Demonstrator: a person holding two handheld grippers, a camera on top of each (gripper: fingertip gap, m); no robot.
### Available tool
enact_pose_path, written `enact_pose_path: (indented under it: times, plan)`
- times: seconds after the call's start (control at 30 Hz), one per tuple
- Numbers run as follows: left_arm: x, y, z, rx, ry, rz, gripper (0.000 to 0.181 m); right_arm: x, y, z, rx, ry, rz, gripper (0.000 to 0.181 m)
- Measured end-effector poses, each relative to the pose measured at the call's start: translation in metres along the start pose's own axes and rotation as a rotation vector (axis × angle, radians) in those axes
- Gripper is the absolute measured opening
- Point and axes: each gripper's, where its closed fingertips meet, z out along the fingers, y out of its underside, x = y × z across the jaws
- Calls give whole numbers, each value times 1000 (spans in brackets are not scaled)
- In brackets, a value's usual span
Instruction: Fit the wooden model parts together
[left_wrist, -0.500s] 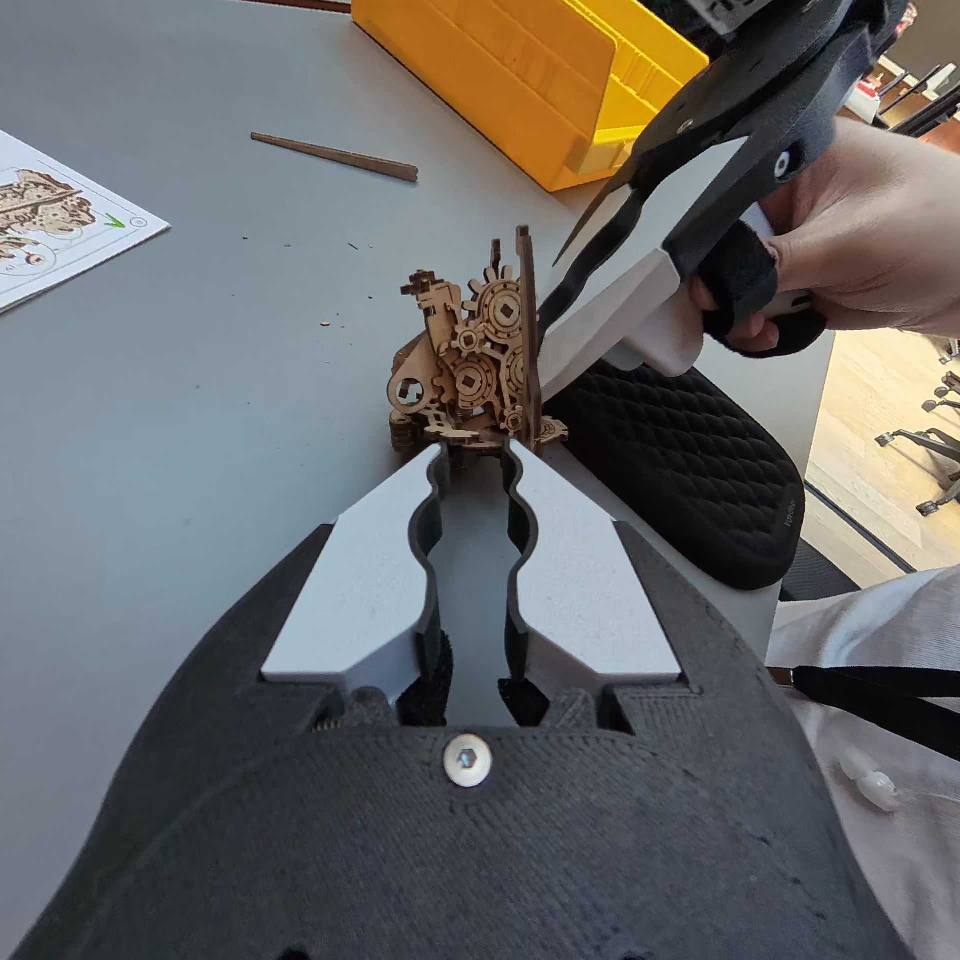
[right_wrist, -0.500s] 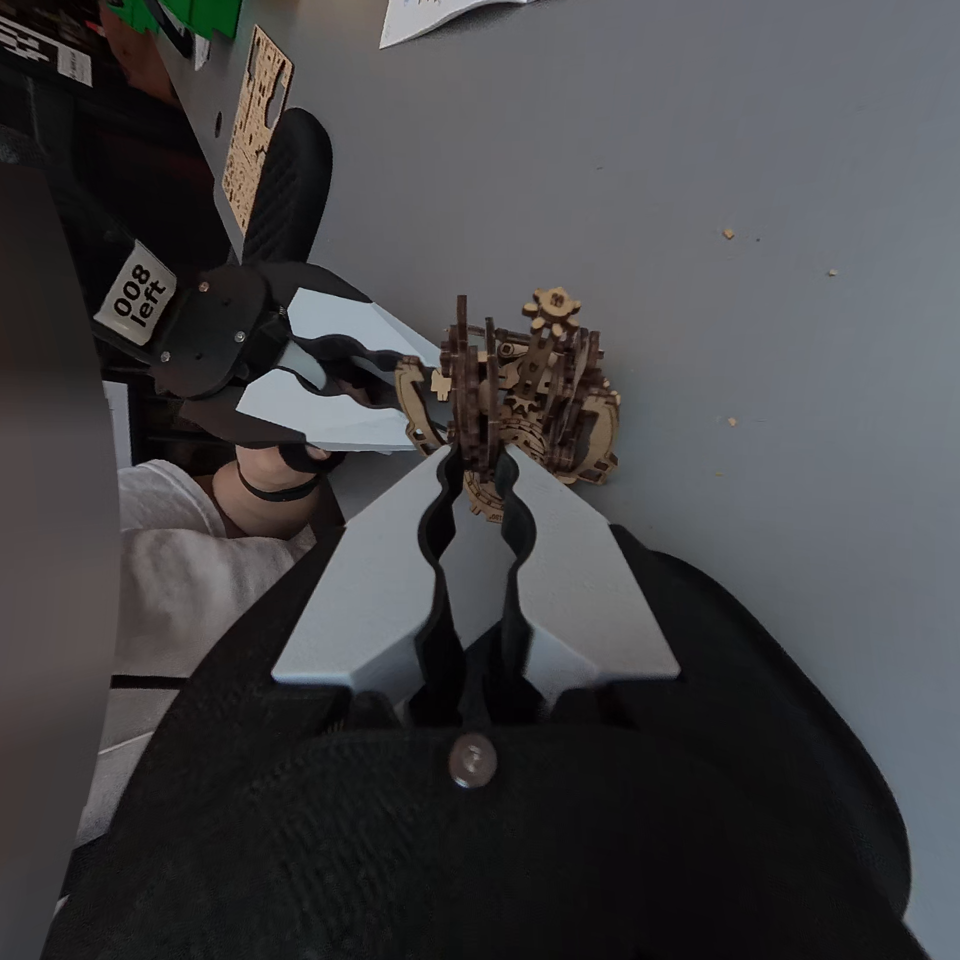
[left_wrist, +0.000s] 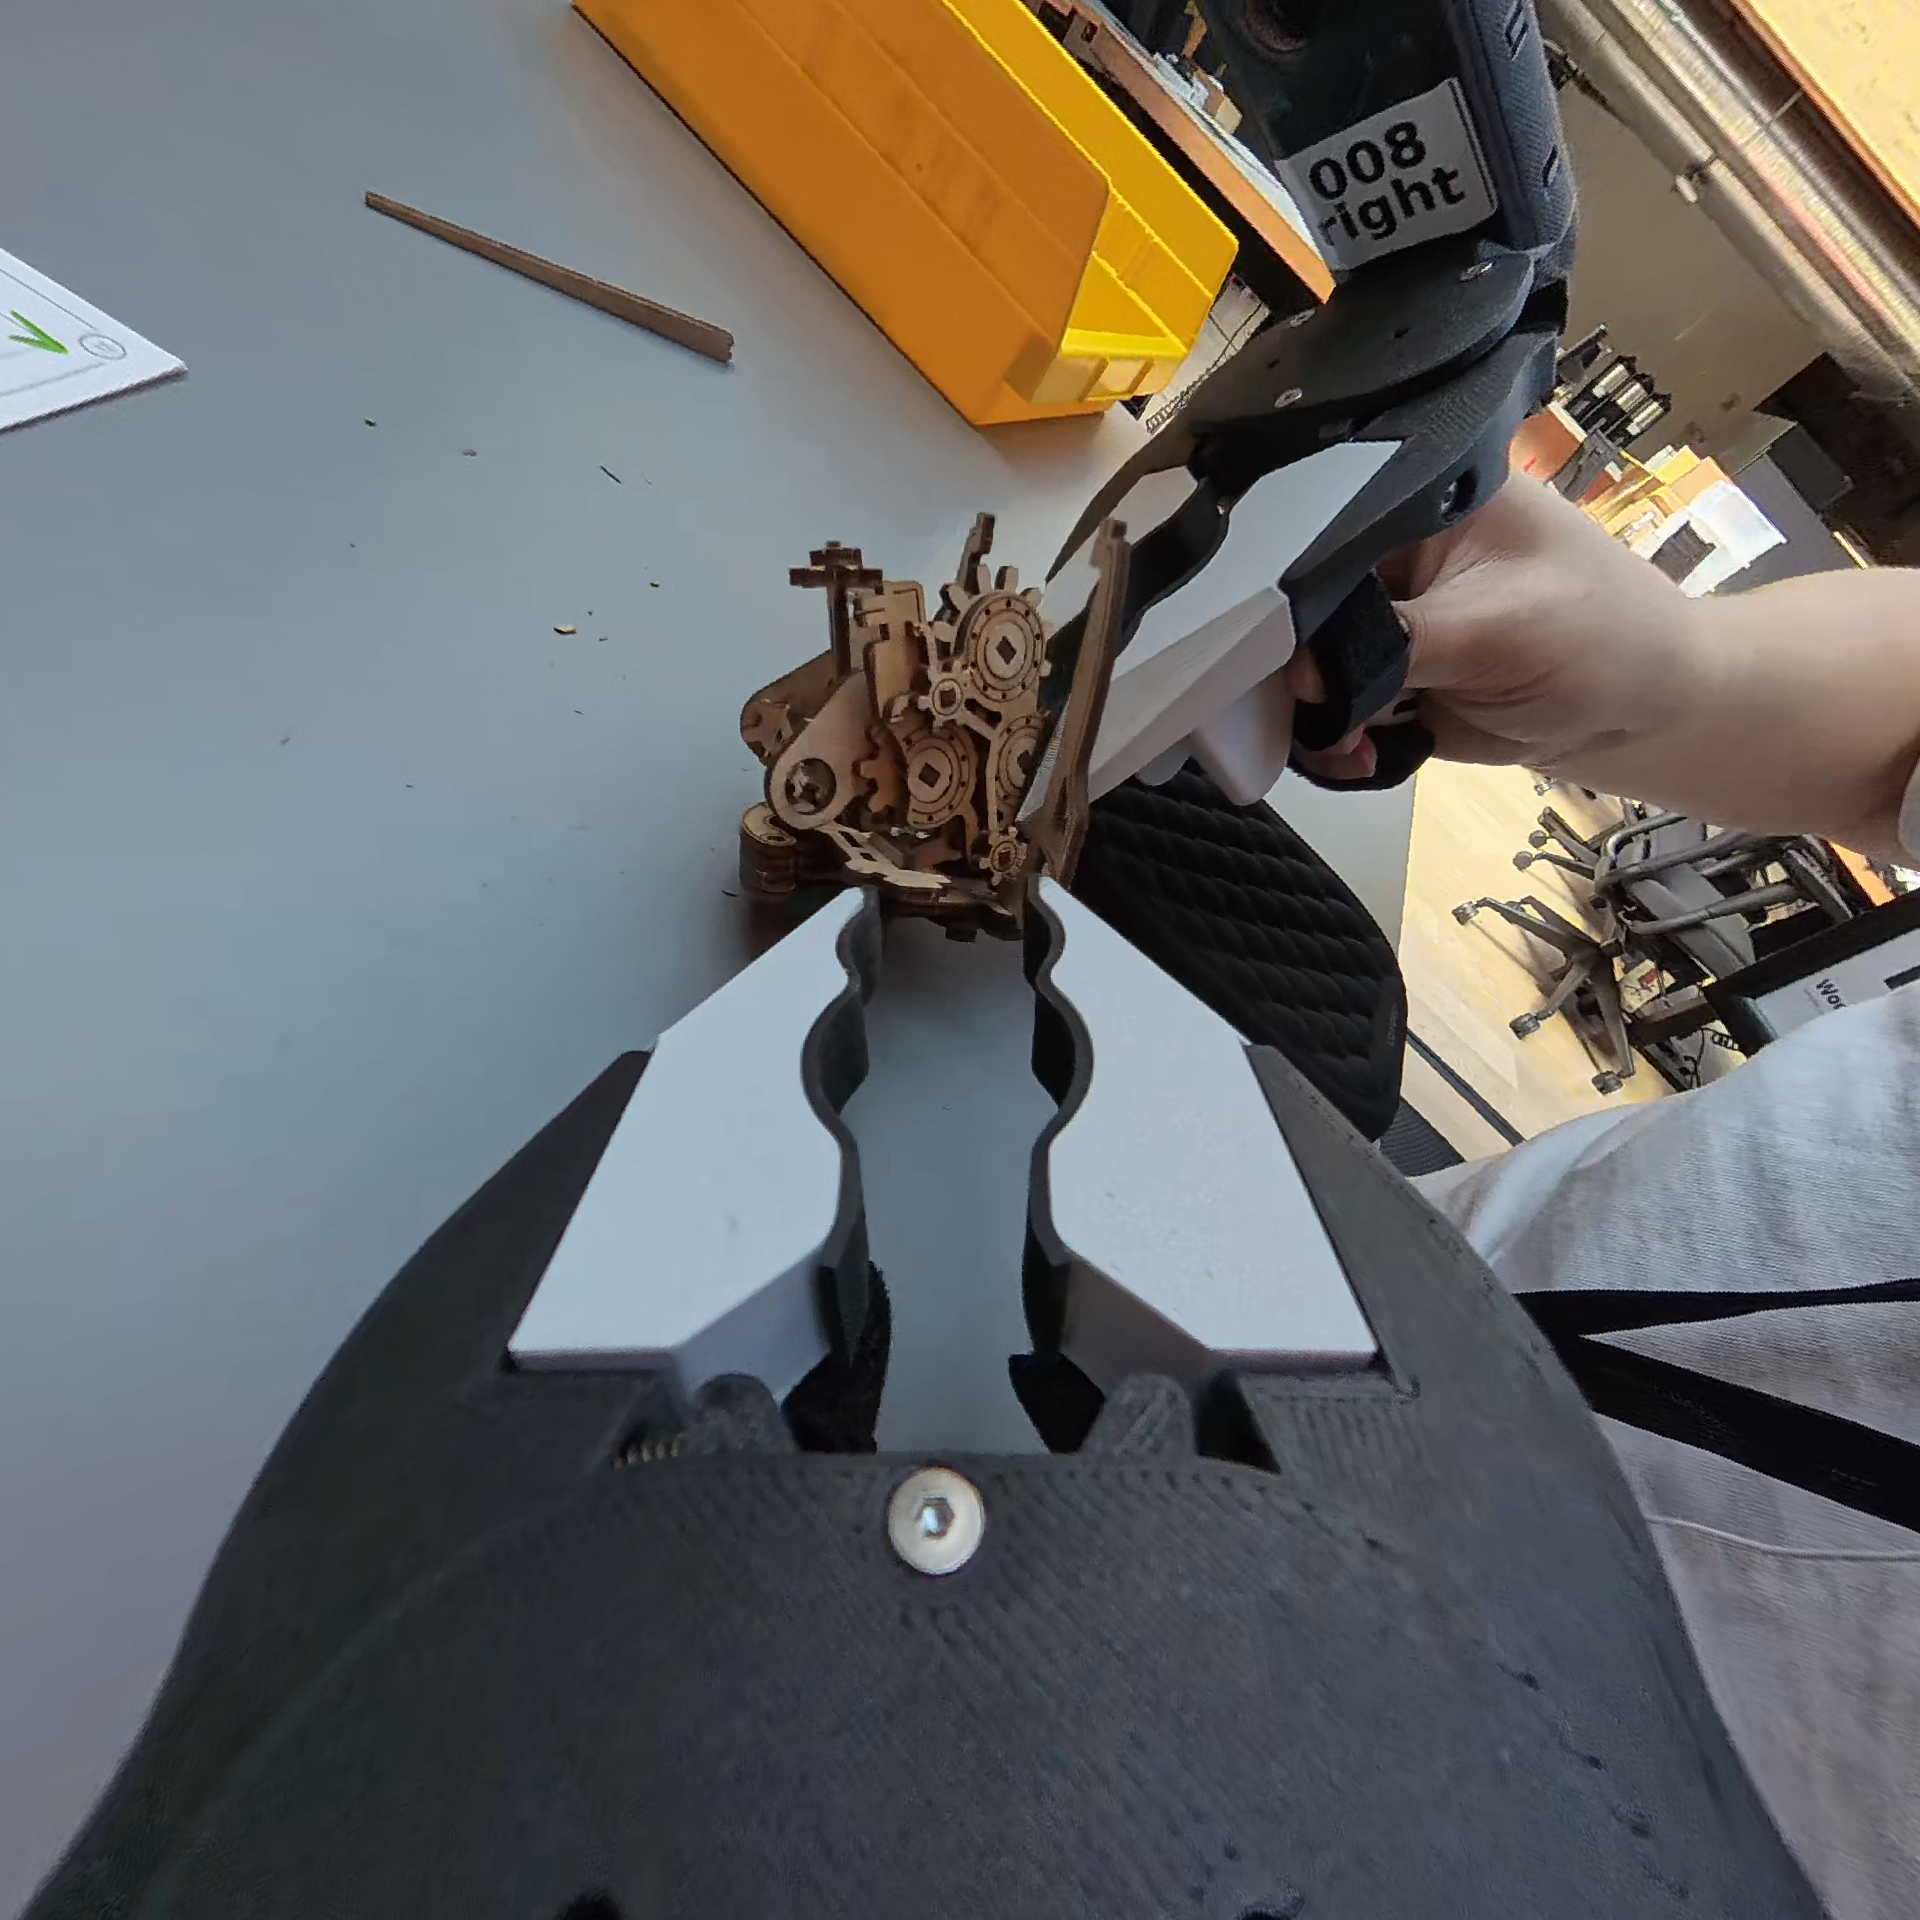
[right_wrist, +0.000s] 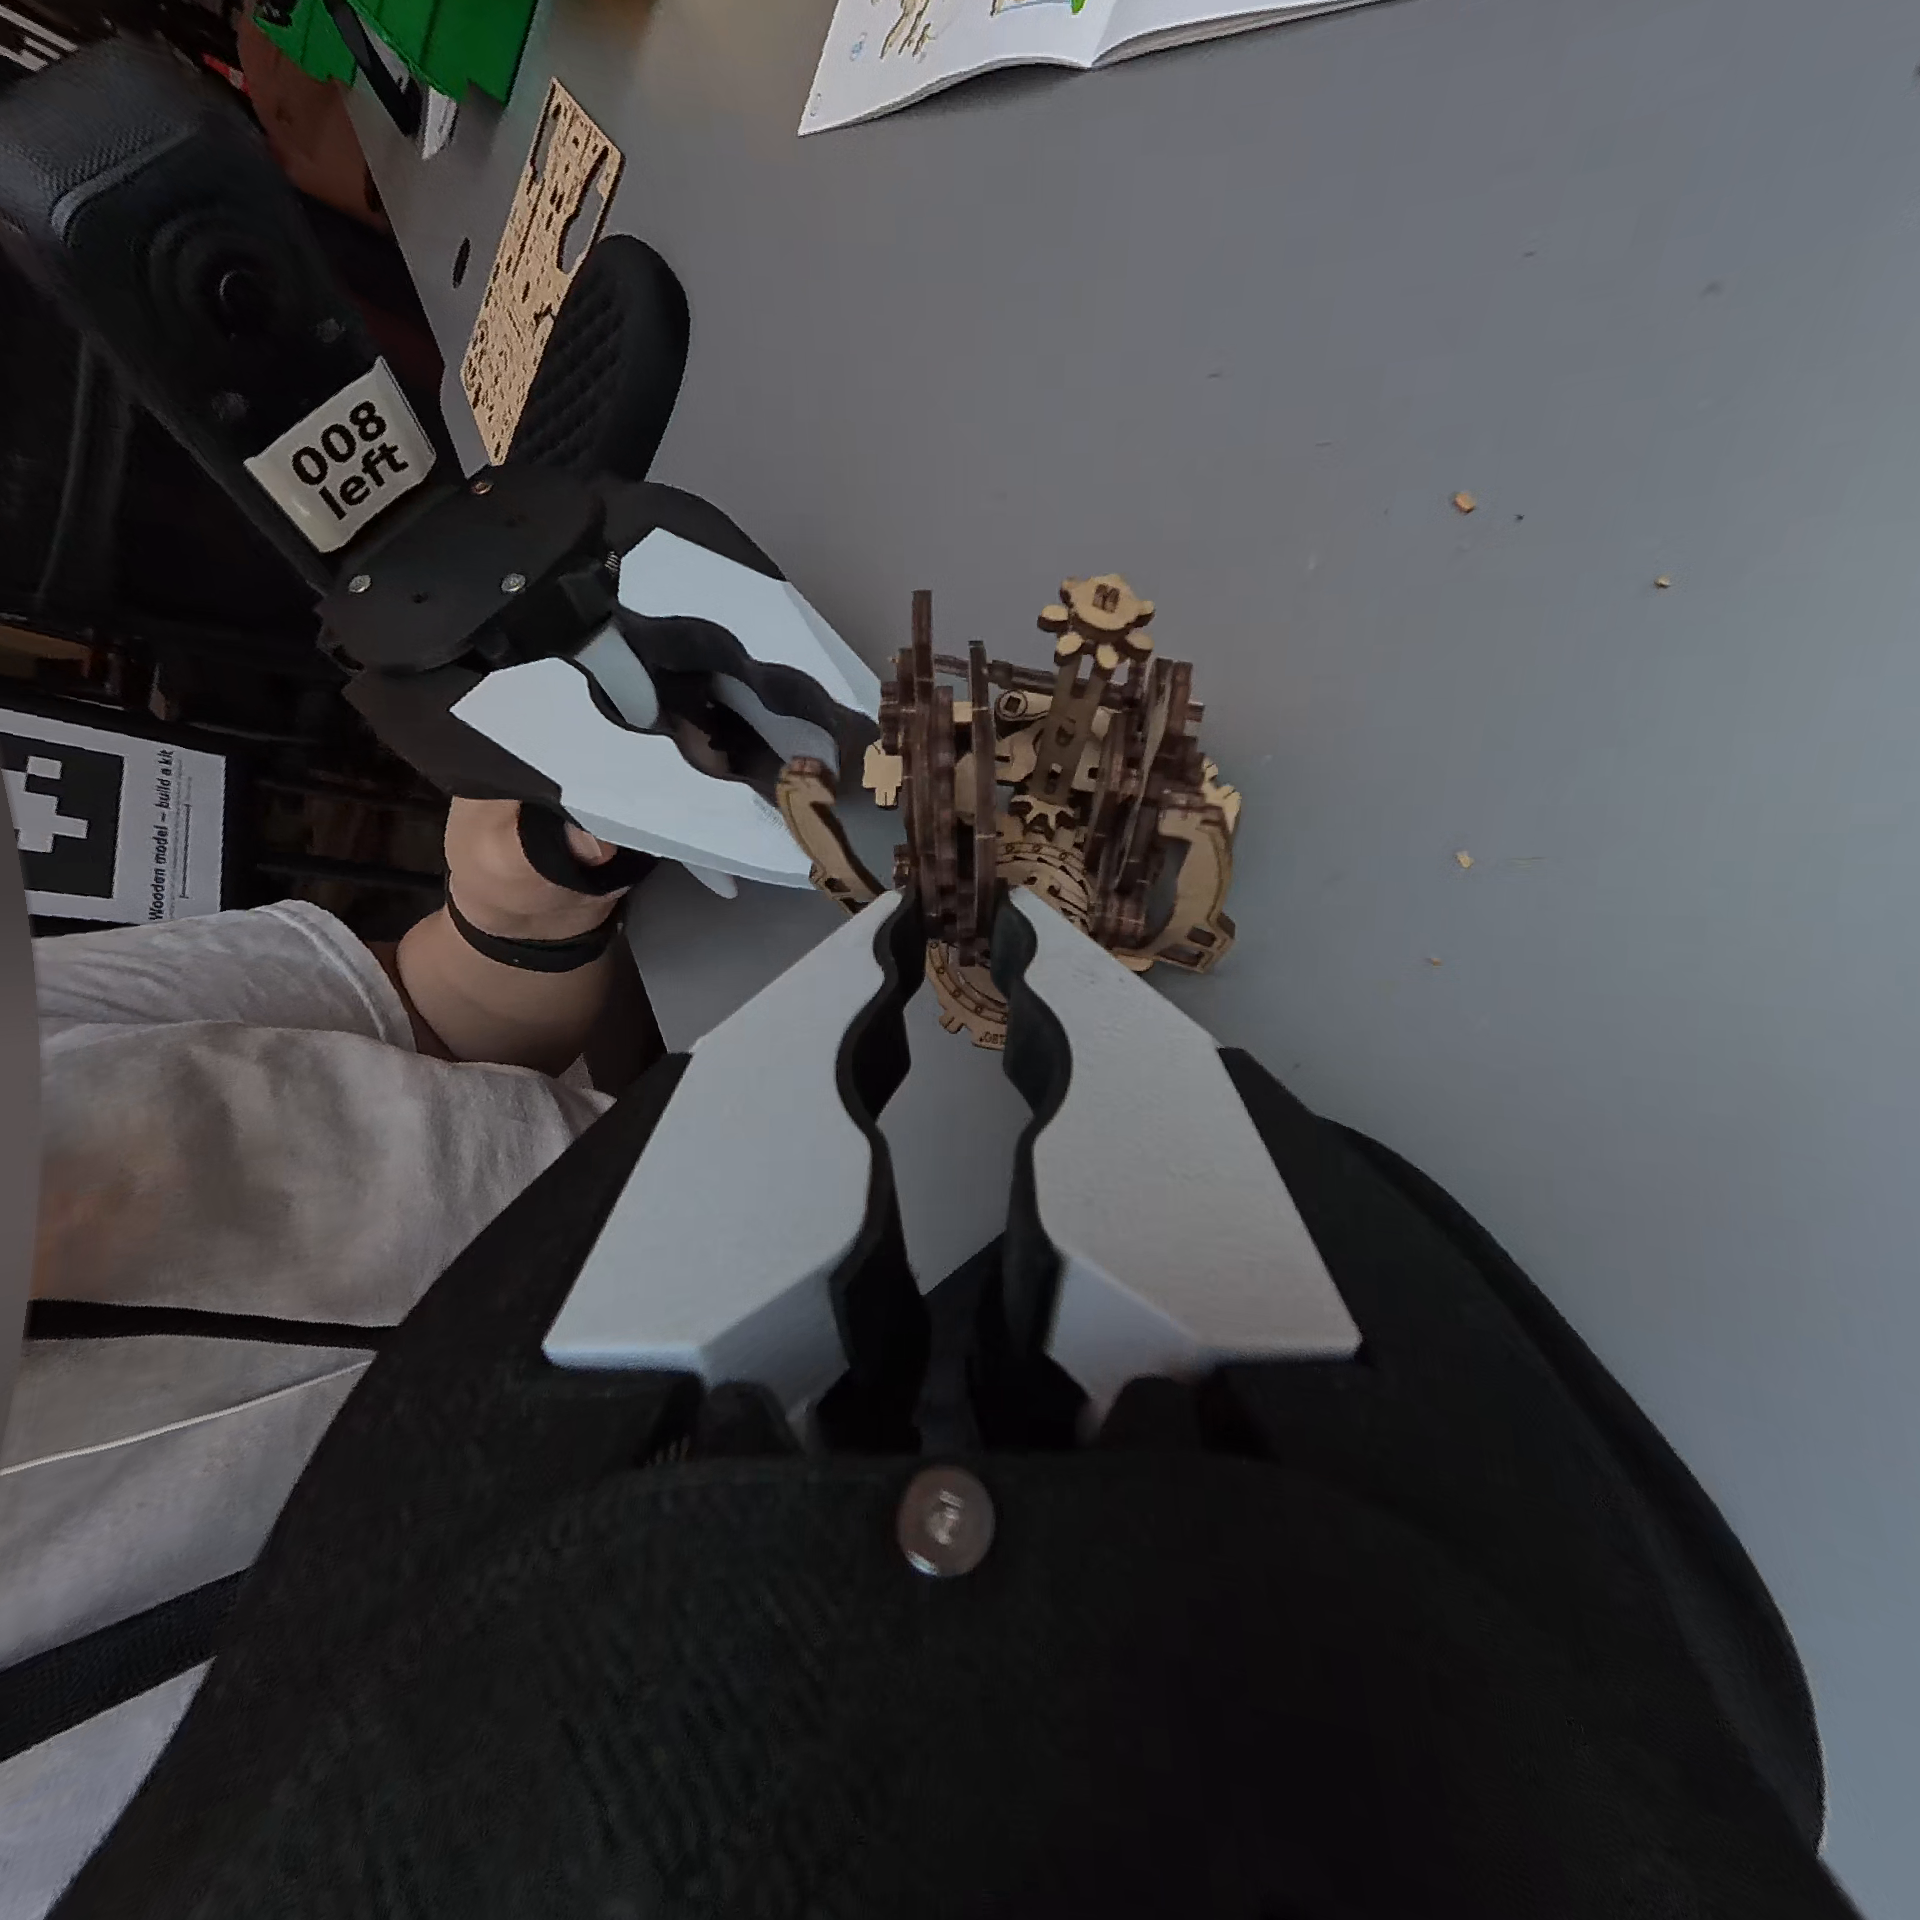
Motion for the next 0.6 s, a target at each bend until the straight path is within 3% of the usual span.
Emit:
enact_pose_path:
  times: [0.17,0.23,0.27,0.37,0.6]
  plan:
    - [3,1,-2,-1,16,24,26,-3,1,0,23,-10,-20,11]
    - [19,0,-4,6,136,9,69,-2,1,0,31,-7,-31,11]
    - [22,0,-4,9,176,-21,71,0,1,0,36,1,-36,11]
    - [18,1,-3,5,157,-36,61,0,1,0,37,0,-43,11]
    - [11,8,0,-41,-16,143,45,-2,3,1,68,-7,-75,11]
